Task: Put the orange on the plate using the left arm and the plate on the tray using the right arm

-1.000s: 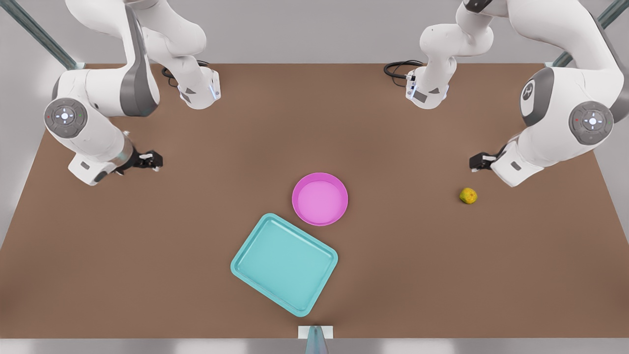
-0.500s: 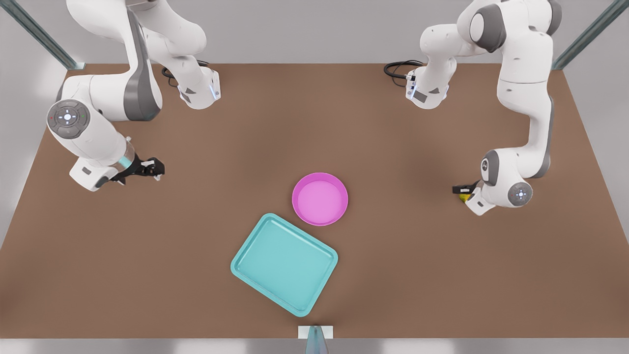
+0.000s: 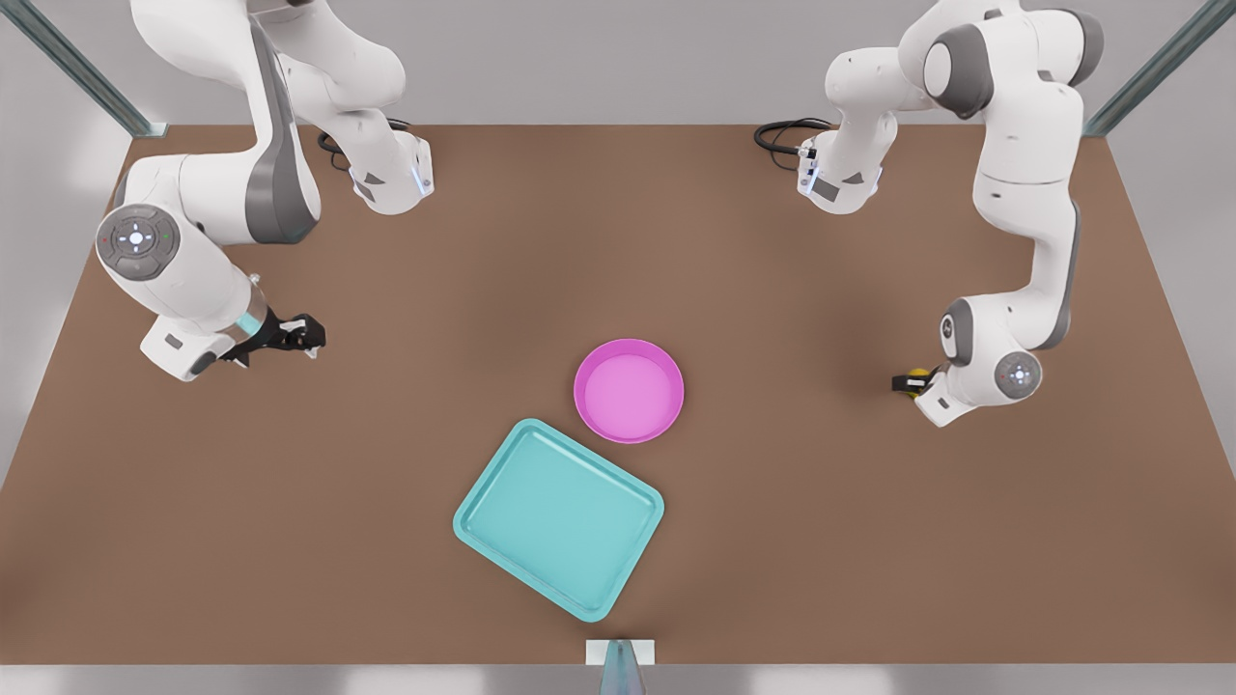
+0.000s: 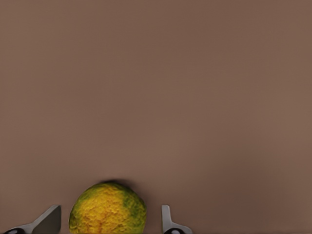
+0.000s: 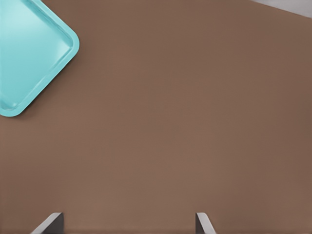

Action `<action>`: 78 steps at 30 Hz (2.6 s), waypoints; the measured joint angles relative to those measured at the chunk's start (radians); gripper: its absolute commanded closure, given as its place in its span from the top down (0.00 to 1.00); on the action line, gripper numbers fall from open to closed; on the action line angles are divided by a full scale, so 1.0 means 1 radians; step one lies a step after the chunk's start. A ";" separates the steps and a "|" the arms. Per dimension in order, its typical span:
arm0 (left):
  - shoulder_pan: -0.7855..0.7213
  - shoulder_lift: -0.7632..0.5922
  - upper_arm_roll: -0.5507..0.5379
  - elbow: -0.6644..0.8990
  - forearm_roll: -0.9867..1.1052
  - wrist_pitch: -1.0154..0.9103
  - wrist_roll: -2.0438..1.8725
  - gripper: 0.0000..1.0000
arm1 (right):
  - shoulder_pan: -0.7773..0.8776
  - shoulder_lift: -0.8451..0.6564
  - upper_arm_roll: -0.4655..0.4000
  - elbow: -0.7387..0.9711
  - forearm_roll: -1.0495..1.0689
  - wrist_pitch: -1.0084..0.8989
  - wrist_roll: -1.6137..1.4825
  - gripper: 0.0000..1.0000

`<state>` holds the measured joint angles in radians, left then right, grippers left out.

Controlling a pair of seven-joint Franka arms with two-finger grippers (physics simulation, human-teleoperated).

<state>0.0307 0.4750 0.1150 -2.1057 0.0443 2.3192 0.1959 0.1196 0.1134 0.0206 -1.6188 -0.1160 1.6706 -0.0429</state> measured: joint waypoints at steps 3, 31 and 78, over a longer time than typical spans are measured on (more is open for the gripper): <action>0.001 0.018 0.000 0.000 0.000 0.003 0.012 1.00 | -0.001 0.002 0.000 0.000 0.001 0.001 0.000 1.00; -0.670 0.368 -0.195 0.816 -0.152 -0.437 -0.499 1.00 | -0.004 0.009 0.001 0.000 0.002 0.003 -0.003 1.00; -0.081 -0.264 -0.170 0.765 0.001 -0.938 -0.236 1.00 | 0.367 0.572 0.223 -0.241 0.914 1.022 -0.027 0.75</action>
<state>-0.0500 0.2114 -0.0550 -1.3411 0.0455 1.3807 -0.0403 0.4863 0.6849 0.2438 -1.8595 0.7982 2.6930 -0.0695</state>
